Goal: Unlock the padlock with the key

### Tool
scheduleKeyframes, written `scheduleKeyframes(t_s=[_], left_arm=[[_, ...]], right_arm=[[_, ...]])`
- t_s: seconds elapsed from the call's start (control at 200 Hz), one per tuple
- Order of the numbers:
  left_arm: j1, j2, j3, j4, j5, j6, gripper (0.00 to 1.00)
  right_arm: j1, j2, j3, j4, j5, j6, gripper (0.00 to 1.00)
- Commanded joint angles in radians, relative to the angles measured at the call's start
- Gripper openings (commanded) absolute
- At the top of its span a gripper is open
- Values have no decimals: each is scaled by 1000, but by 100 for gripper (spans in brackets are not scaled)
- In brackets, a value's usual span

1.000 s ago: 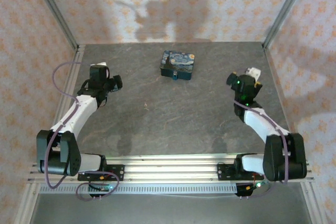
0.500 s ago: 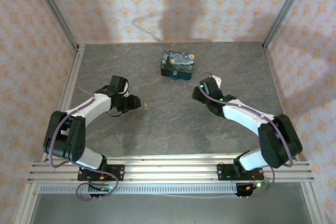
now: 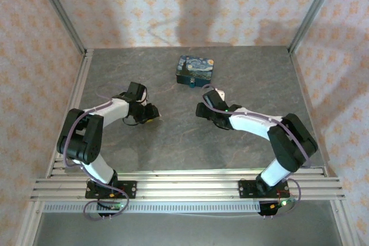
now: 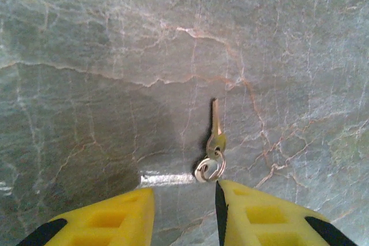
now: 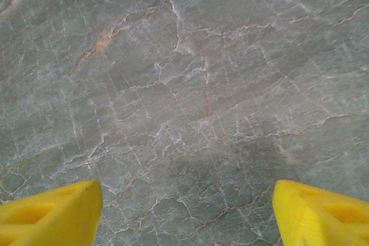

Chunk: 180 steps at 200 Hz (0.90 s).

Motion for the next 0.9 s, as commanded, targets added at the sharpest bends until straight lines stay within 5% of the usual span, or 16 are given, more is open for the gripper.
scheduleKeyframes(t_s=[0.0, 0.896], left_arm=[[-14, 18, 28, 49, 17, -46, 34], [-43, 125, 75, 110, 21, -134, 34]], right_arm=[[6, 19, 31, 5, -4, 21, 78], [7, -40, -3, -9, 28, 27, 78]])
